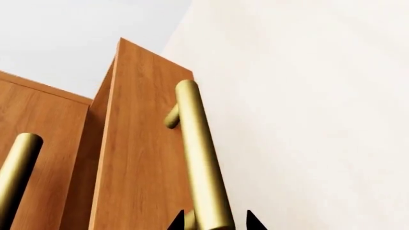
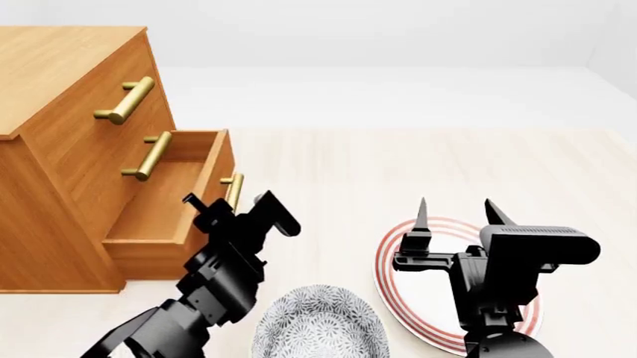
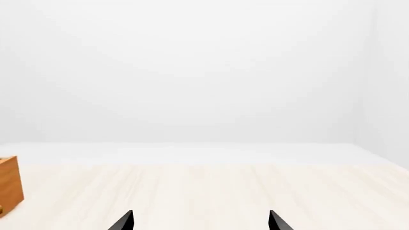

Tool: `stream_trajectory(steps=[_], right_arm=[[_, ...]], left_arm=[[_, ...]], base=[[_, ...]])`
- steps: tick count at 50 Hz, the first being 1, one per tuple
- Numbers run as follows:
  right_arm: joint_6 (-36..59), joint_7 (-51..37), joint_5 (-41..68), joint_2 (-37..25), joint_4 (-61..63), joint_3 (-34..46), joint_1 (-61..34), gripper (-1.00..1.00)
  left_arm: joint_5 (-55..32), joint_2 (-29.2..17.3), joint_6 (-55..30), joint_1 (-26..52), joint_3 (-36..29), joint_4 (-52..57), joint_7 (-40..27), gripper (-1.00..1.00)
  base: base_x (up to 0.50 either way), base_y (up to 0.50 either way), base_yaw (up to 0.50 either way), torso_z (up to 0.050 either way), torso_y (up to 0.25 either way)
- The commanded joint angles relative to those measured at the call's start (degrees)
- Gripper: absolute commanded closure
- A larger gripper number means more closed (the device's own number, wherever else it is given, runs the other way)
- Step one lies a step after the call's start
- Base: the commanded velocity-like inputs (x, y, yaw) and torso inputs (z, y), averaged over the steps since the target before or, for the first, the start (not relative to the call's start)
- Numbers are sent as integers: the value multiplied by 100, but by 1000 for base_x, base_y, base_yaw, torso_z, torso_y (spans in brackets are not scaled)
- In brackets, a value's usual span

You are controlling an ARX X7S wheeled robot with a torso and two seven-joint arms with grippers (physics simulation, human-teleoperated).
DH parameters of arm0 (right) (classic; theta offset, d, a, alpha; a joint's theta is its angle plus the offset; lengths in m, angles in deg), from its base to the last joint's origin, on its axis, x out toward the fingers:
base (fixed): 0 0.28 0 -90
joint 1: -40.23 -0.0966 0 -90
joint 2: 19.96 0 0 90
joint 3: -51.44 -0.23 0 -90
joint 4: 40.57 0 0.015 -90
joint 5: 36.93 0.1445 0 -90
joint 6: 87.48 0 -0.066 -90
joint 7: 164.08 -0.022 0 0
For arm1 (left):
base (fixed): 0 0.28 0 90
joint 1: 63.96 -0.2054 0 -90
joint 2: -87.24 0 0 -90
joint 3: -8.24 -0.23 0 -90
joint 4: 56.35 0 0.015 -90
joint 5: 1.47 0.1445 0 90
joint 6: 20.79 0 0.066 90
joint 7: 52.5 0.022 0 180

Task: Open the bottom drawer of the cabinet.

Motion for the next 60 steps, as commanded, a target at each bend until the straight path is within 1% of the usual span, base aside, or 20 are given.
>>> stream_trajectory(steps=[1,5,9,10,24,30,36,37,39,40,41,42,43,46,49,52,60], right_arm=[[-34,-18,32,-13,-34,19,0,-100],[-39,-26,43,-22,-23,22,3,-100],[-54,-39,51,-29,-19,17,18,-100],[-60,-41,52,-31,-20,20,20,-100],[-88,-65,82,-41,-63,46,-1,-100],[-80,-79,97,-56,-40,56,-3,-100],[-54,-97,108,-70,-25,71,-28,-100],[-44,-102,110,-70,-18,76,-39,-100],[-42,-107,111,-73,-9,86,-42,-100],[-44,-106,117,-75,-9,86,-43,-100],[-45,-108,119,-75,-21,85,-46,-100],[-41,-111,122,-77,-20,86,-49,-100],[-29,-114,124,-84,1,91,-51,-100],[-18,-123,137,-92,15,89,-56,-100],[-28,-129,130,-92,2,110,-59,-100],[-26,-134,139,-94,-2,116,-68,-100],[-35,-155,144,-101,-17,139,-79,-100]], left_arm=[[237,90,-112,49,-52,78,-249,100],[232,63,-156,27,-76,200,-237,100],[224,-13,-269,-17,-118,556,-182,100],[225,-32,-282,-30,-120,638,-186,-100],[222,-357,-1060,-275,-250,2289,-98,-100],[194,-417,-1134,-245,-168,2555,-99,-100],[124,-526,-1282,-146,284,3265,-247,-100],[74,-557,-1355,-92,473,3525,-259,-100],[-8,-582,-1473,-27,682,3750,-235,-100],[-103,-567,-1518,16,948,3872,-239,-100],[-152,-570,-1545,61,1075,3898,-225,-100],[-191,-574,-1507,79,1170,3898,-214,-100],[-357,-538,-1464,117,1491,3830,-151,-100],[-599,-463,-1402,153,1930,3633,-65,-100],[-953,-315,-1326,247,2440,3079,145,-100],[-1081,-230,-1163,364,2687,2531,219,-100],[-1291,-125,-893,594,3016,1501,390,-100]], base=[[0,0,0,0,0],[0,0,0,3,5],[0,0,0,0,5],[0,0,0,11,0],[0,0,0,0,0],[0,0,0,0,0],[0,0,0,0,0],[0,0,0,0,0],[0,0,0,0,0],[0,0,0,0,0],[0,0,0,0,0],[0,0,0,0,0],[0,0,0,0,0],[0,0,0,0,0],[0,0,0,0,0],[0,0,0,0,0],[0,0,0,0,0]])
